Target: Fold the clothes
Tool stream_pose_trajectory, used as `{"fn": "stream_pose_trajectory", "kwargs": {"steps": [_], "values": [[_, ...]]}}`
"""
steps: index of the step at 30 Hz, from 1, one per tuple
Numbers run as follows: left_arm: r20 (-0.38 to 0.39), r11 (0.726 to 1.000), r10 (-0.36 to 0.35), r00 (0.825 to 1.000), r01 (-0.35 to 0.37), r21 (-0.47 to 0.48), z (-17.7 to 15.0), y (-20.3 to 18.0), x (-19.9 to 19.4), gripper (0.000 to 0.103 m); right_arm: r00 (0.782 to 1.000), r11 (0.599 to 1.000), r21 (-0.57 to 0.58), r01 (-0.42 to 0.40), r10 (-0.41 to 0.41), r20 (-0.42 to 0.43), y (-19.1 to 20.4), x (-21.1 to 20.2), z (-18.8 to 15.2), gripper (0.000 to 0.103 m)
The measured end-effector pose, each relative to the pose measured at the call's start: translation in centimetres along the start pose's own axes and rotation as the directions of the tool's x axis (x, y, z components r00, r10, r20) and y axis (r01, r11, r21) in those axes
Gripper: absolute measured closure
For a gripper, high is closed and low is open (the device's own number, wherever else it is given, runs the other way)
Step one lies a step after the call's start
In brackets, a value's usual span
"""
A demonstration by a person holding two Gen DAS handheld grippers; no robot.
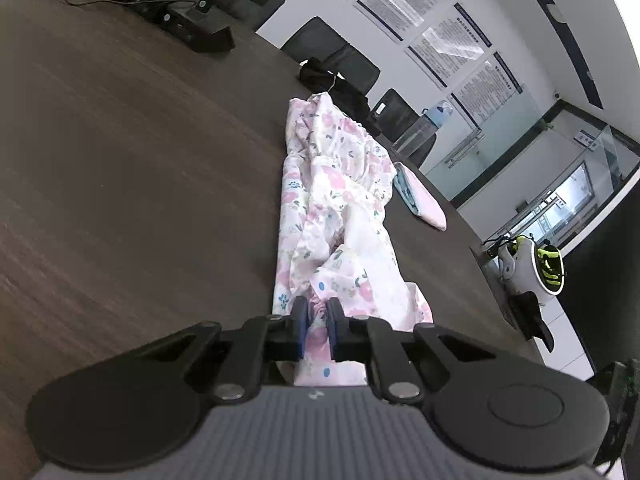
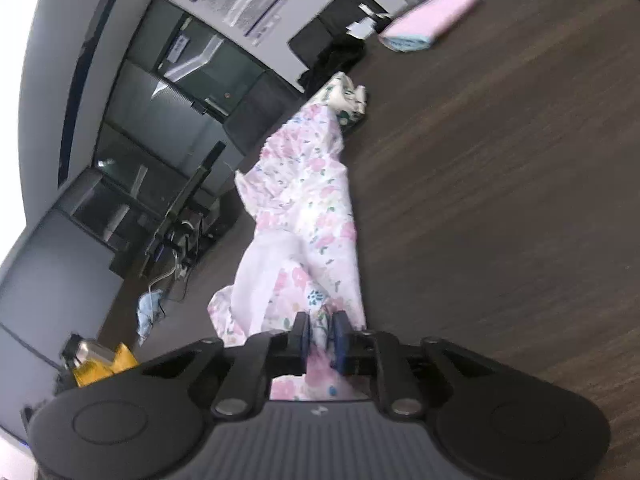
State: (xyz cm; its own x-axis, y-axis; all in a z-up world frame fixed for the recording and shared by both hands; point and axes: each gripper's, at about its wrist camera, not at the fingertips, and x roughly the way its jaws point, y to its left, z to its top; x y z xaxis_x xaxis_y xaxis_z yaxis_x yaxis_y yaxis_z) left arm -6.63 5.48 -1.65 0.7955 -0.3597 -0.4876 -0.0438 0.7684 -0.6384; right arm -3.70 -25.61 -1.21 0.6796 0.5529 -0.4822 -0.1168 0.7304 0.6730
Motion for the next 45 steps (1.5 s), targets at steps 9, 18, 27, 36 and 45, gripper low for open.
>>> {"fn": "stream_pose_trajectory", "kwargs": {"steps": [9,18,27,36,45], "values": [[-0.064,1.0,-0.019,0.998,0.018,-0.012,0.2,0.9,-0.3,0.095,0.999,0.997,-0.072,0.016,-0.02,-0.049,0.7,0.3,-0.4,0.098],[0.019,0.876,0.061,0.998,-0.062,0.479,0.4,-3.0,-4.3,0.08,0.991,0.76,-0.637,0.131,-0.102,0.082,6.7,-4.5,-4.6,0.061],[-0.073,0.661,0.006,0.997,0.051,0.749,-1.0,-6.1,-1.6,0.078,0.982,0.149,-0.972,-0.184,-0.013,-0.188,9.5,-3.0,-7.1,0.064],[-0.171,0.647,-0.003,0.985,0.132,0.751,-1.4,-5.0,-0.2,0.059,0.962,0.198,-0.949,-0.245,-0.075,-0.264,9.1,0.1,-5.4,0.099],[-0.153,0.181,-0.327,0.932,0.221,0.958,-6.5,-4.1,-9.1,0.02,0.925,0.36,-0.855,-0.373,0.072,-0.373,8.6,-4.0,-3.4,0.103]]}}
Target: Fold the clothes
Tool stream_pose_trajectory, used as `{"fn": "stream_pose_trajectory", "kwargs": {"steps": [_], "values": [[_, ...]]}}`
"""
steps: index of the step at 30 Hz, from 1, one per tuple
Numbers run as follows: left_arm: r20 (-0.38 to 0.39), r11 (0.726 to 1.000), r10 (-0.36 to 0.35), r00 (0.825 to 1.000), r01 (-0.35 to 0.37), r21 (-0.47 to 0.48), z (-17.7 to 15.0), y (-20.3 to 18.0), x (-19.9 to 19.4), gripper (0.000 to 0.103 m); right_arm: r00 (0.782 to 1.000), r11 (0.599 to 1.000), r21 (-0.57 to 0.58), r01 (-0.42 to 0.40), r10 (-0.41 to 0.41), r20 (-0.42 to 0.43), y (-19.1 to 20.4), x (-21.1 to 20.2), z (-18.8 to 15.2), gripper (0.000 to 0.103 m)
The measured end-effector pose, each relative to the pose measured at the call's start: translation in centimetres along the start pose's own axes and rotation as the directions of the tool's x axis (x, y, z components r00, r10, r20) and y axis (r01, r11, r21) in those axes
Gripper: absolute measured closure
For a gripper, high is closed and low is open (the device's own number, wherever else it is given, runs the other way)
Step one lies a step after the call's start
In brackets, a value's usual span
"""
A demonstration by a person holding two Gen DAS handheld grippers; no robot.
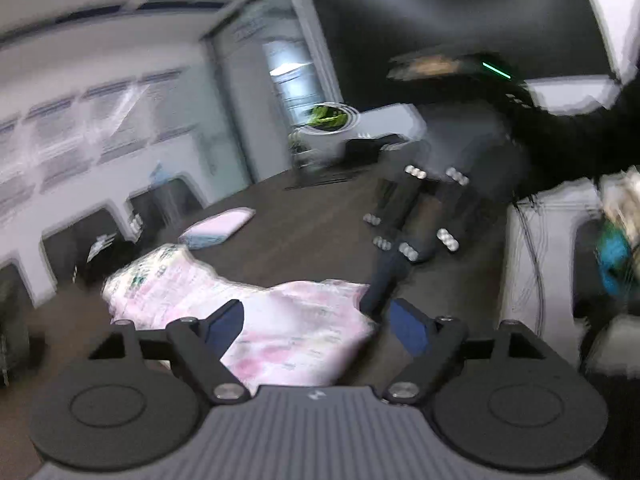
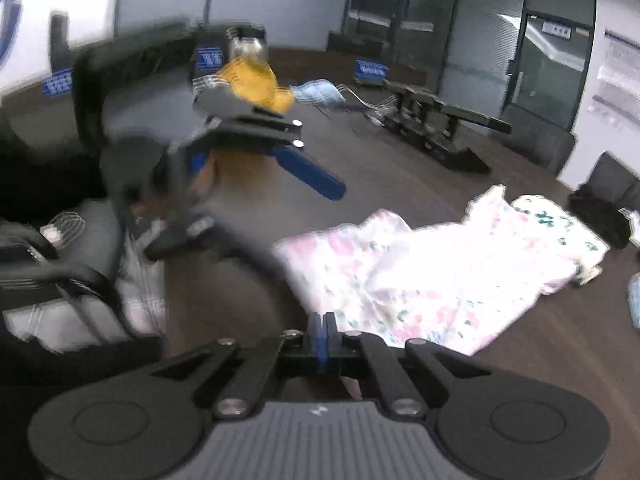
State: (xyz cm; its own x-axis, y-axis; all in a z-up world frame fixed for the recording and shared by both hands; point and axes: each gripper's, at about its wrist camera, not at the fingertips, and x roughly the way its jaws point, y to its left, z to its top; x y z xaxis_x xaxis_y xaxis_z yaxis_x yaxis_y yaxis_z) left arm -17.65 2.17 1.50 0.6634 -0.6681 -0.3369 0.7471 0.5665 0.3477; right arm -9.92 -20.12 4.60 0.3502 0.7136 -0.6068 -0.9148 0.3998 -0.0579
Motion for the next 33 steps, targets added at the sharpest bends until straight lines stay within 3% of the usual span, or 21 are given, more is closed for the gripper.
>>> {"fn": "stream_pose_trajectory", "kwargs": {"steps": [5,8,10,12,16,21,23,25,30,33], "values": [[-0.031,0.979,0.01,0.999,-0.003,0.205,-0.9,-3.6,1.1,0.021,0.996,0.996,0.018,-0.086,0.085,0.023,1.3,-2.1,0.0,0.103],[-0.079,0.965,0.012,0.997,0.009,0.261,-1.2,-3.8,2.3,0.021,0.997,0.997,-0.023,0.073,-0.073,0.026,1.9,-2.3,0.0,0.099],[-0.098,0.983,-0.002,0.995,0.02,0.185,-0.9,-2.3,2.7,0.022,0.987,0.985,-0.071,0.159,-0.159,0.007,2.0,-2.1,-0.5,0.092],[-0.11,0.994,-0.026,0.994,0.038,0.106,-0.8,-0.6,2.9,0.026,0.983,0.977,-0.121,0.175,-0.18,-0.034,2.2,-1.5,-1.1,0.081],[-0.149,0.998,-0.067,0.986,0.07,0.01,-1.2,2.1,3.0,0.04,0.975,0.958,-0.219,0.185,-0.207,-0.082,2.6,0.1,-1.8,0.078],[-0.169,0.997,-0.077,0.983,0.078,0.001,-1.2,3.2,3.4,0.039,0.968,0.939,-0.293,0.18,-0.222,-0.115,2.4,1.8,-1.6,0.078],[-0.162,0.996,-0.075,0.984,0.08,0.024,-1.1,2.9,3.4,0.039,0.97,0.949,-0.265,0.17,-0.209,-0.126,1.5,2.7,-1.2,0.08],[-0.165,0.996,-0.069,0.984,0.078,0.048,-1.1,2.5,3.9,0.038,0.976,0.976,-0.175,0.129,-0.156,-0.149,0.1,2.7,-1.0,0.102],[-0.171,0.989,-0.01,0.985,0.035,0.145,-1.4,1.6,5.0,0.038,0.992,0.996,-0.041,0.081,-0.085,-0.089,-1.8,0.4,-0.1,0.102],[-0.157,0.975,0.013,0.988,0.022,0.221,-1.4,1.1,5.2,0.042,0.997,0.999,-0.017,0.042,-0.043,-0.06,-1.8,-1.3,0.6,0.102]]}}
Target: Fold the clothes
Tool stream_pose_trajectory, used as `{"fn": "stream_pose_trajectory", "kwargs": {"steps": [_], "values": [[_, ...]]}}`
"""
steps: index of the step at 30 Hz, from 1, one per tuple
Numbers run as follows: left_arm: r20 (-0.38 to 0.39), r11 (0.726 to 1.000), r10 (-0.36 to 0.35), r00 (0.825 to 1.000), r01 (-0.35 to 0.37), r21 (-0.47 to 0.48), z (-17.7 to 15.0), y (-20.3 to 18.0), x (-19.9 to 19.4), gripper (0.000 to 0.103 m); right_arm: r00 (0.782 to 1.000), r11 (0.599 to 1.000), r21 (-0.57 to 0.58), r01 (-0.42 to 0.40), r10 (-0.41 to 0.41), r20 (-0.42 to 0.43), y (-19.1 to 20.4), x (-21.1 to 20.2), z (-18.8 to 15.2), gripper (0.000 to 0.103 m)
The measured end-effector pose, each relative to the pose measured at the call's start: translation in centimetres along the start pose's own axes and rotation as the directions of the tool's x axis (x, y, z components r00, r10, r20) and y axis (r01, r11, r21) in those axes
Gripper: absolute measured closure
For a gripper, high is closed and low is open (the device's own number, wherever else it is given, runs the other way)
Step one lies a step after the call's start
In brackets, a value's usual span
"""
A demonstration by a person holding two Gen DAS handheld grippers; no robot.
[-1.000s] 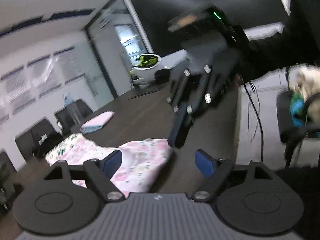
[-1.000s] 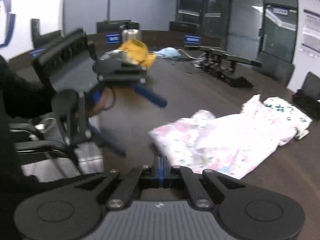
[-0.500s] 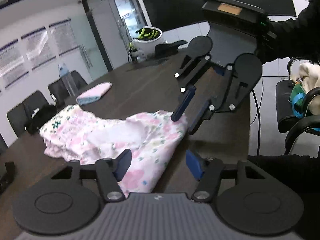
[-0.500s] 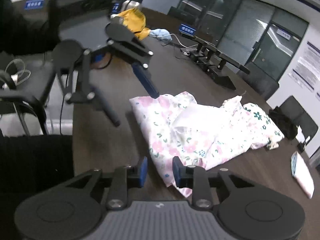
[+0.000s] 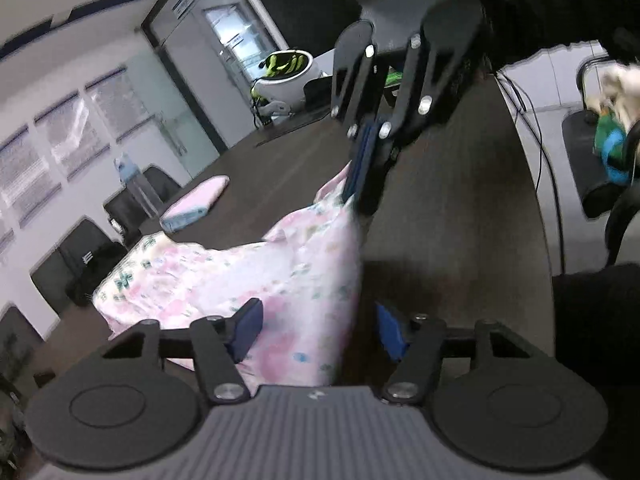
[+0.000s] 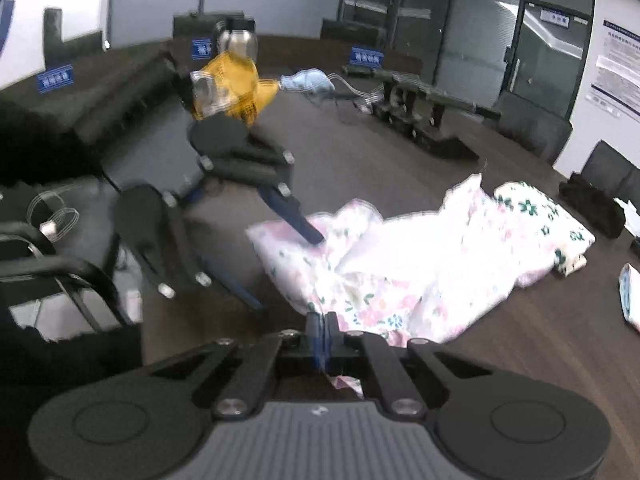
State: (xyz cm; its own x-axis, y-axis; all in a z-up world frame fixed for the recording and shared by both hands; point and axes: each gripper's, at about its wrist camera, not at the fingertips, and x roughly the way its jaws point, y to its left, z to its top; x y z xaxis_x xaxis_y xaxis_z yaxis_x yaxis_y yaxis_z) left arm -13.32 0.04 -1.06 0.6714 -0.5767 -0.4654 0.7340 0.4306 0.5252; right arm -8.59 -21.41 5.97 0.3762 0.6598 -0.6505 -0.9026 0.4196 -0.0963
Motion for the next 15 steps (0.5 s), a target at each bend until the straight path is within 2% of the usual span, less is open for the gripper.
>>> {"fn": "stream_pose_trajectory", "kwargs": {"steps": [2,3,4,8,9,10,12,15], "values": [[0.007,0.997,0.02,1.0,-0.02,0.075,0.2,-0.5,0.0,0.055,1.0,1.0,-0.006,-0.028,0.028,0.0,0.5,-0.9,0.3,0.102],[0.008,0.995,0.012,1.0,-0.012,0.101,0.3,-0.9,-0.2,0.074,0.999,0.999,-0.008,-0.037,0.037,-0.002,0.8,-1.3,0.3,0.102],[0.013,0.996,-0.001,1.0,-0.001,0.095,0.5,-0.9,-0.4,0.089,0.999,0.999,-0.008,-0.043,0.043,-0.005,1.2,-1.6,0.2,0.102],[0.021,0.998,-0.061,0.998,0.06,0.033,0.9,-0.2,-0.8,0.091,1.0,1.0,-0.029,0.004,-0.004,0.013,2.8,-2.9,-0.4,0.1],[0.016,0.996,-0.089,0.996,0.09,-0.017,1.0,0.6,-0.7,0.092,0.999,0.999,-0.044,0.024,-0.022,0.035,3.4,-3.2,-0.6,0.088],[0.014,0.991,-0.118,0.993,0.119,-0.066,1.0,1.4,-0.7,0.092,0.997,0.997,-0.063,0.049,-0.046,0.057,3.9,-3.3,-0.9,0.062],[0.019,0.972,-0.176,0.984,0.176,-0.154,1.2,3.0,-0.7,0.092,0.99,0.985,-0.126,0.12,-0.109,0.092,5.2,-2.7,-1.8,0.032],[0.033,0.95,-0.23,0.973,0.232,-0.208,1.8,4.0,-1.6,0.092,0.971,0.938,-0.258,0.233,-0.21,0.113,7.5,-0.8,-2.9,0.033]]}}
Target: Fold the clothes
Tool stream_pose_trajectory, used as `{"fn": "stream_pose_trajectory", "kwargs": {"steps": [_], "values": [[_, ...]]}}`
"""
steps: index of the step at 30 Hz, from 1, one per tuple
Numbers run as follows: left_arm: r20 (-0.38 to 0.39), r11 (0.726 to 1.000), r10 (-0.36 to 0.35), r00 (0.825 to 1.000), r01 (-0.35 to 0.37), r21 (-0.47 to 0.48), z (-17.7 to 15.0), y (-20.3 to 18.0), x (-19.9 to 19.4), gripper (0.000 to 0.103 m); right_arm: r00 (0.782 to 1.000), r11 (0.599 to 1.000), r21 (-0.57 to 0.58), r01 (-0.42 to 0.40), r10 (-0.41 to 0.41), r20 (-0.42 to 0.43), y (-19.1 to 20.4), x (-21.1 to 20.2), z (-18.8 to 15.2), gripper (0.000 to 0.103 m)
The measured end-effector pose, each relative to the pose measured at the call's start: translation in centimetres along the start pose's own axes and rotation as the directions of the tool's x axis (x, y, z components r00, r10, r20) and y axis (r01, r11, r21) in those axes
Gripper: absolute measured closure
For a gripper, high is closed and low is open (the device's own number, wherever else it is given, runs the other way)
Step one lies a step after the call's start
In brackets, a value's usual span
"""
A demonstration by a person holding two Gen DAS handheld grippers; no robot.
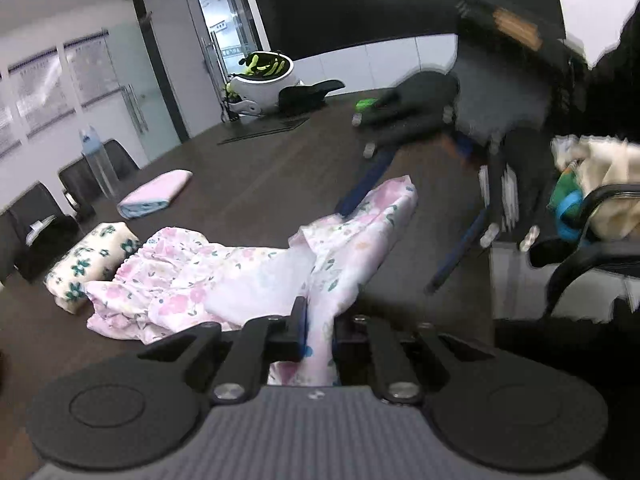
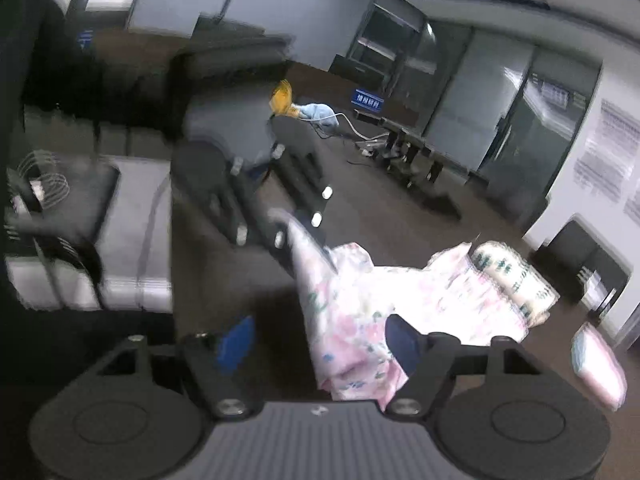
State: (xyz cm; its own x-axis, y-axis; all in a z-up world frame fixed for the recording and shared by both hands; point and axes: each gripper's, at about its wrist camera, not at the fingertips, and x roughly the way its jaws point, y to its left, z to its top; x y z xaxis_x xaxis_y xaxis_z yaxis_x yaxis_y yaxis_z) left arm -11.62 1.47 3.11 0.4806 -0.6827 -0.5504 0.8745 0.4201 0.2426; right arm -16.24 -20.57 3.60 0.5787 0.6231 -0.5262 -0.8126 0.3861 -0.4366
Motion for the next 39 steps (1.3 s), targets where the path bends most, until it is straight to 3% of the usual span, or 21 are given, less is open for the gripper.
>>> {"fn": "stream_pose_trajectory", "kwargs": {"steps": [3,5,6,8,9,10,12,16,18,20,21,23,24,26,29,32,33,35,36,37,39], "values": [[-0.012,0.998,-0.061,0.998,0.061,-0.012,0.5,-0.6,-1.2,0.092,0.988,0.976,-0.153,0.153,-0.151,0.024,2.1,1.5,-0.5,0.049],[-0.018,0.996,-0.085,0.996,0.084,-0.02,0.6,-1.0,-1.6,0.092,0.984,0.963,-0.205,0.176,-0.171,0.042,2.8,2.1,-0.6,0.066],[-0.016,0.997,-0.071,0.997,0.071,-0.011,0.5,-1.5,-1.9,0.092,0.99,0.971,-0.195,0.139,-0.134,0.039,2.8,2.1,-0.5,0.089],[0.006,0.999,-0.037,0.999,0.037,0.024,0.1,-2.5,-2.6,0.079,0.998,0.987,-0.152,0.052,-0.049,0.026,2.6,1.9,-0.2,0.093],[0.029,0.998,0.006,1.0,-0.008,0.066,-0.2,-3.5,-3.1,0.052,1.0,0.992,-0.13,0.008,-0.005,0.021,2.5,1.7,0.0,0.095],[0.058,0.991,0.056,0.997,-0.062,0.119,-0.6,-4.7,-3.5,0.033,0.999,0.995,-0.095,-0.035,0.037,0.02,2.3,1.5,0.1,0.095],[0.086,0.964,0.094,0.992,-0.112,0.24,-1.5,-7.0,-3.6,0.028,0.994,0.994,-0.002,-0.108,0.108,0.031,1.3,0.6,0.1,0.095],[0.104,0.894,0.142,0.984,-0.173,0.413,-3.5,-9.9,-1.8,0.028,0.981,0.975,0.113,-0.19,0.185,0.054,-0.5,-1.0,0.2,0.096],[0.143,0.888,0.16,0.977,-0.205,0.412,-3.8,-9.7,-1.0,0.029,0.975,0.965,0.142,-0.219,0.213,0.057,-1.1,-1.4,0.2,0.096],[0.124,0.927,0.11,0.986,-0.147,0.345,-3.3,-8.4,-0.9,0.047,0.968,0.956,0.149,-0.252,0.248,0.049,-1.4,-1.4,0.4,0.095],[0.106,0.955,0.065,0.992,-0.093,0.282,-3.0,-7.3,-1.0,0.067,0.963,0.951,0.15,-0.269,0.266,0.044,-1.5,-1.4,0.5,0.095],[0.09,0.989,-0.023,0.996,0.009,0.147,-2.4,-5.0,-1.1,0.08,0.953,0.94,0.154,-0.303,0.302,0.033,-1.6,-1.3,0.6,0.095],[0.091,0.995,-0.082,0.992,0.077,0.064,-2.3,-3.7,-1.1,0.089,0.949,0.934,0.168,-0.316,0.314,0.038,-2.0,-1.2,0.6,0.095],[0.103,0.98,-0.165,0.981,0.175,-0.094,-2.2,-1.0,-1.0,0.089,0.944,0.913,0.238,-0.33,0.323,0.068,-3.3,-0.8,0.4,0.093],[0.137,0.91,-0.225,0.965,0.259,-0.325,-2.9,2.6,-0.3,0.089,0.947,0.836,0.446,-0.319,0.293,0.13,-6.1,0.0,-0.8,0.059],[0.161,0.797,-0.263,0.951,0.308,-0.52,-4.0,5.1,0.5,0.089,0.928,0.688,0.622,-0.373,0.272,0.256,-8.3,0.2,-3.3,0.054],[0.168,0.766,-0.269,0.948,0.317,-0.559,-4.3,5.6,0.8,0.088,0.919,0.64,0.66,-0.394,0.265,0.292,-8.8,0.2,-4.1,0.058],[0.179,0.699,-0.294,0.939,0.339,-0.63,-4.8,6.6,1.5,0.082,0.914,0.541,0.737,-0.405,0.237,0.328,-9.2,0.7,-5.5,0.09],[0.177,0.672,-0.292,0.94,0.334,-0.661,-5.0,7.1,1.7,0.065,0.917,0.492,0.774,-0.399,0.229,0.328,-9.2,1.2,-6.1,0.095],[0.174,0.643,-0.287,0.942,0.324,-0.694,-5.2,7.6,1.9,0.038,0.921,0.444,0.808,-0.388,0.22,0.321,-9.1,1.6,-6.6,0.095],[0.164,0.601,-0.213,0.963,0.261,-0.755,-6.1,8.7,1.4,0.029,0.935,0.362,0.865,-0.347,0.205,0.29,-8.7,2.4,-7.6,0.096]]}}
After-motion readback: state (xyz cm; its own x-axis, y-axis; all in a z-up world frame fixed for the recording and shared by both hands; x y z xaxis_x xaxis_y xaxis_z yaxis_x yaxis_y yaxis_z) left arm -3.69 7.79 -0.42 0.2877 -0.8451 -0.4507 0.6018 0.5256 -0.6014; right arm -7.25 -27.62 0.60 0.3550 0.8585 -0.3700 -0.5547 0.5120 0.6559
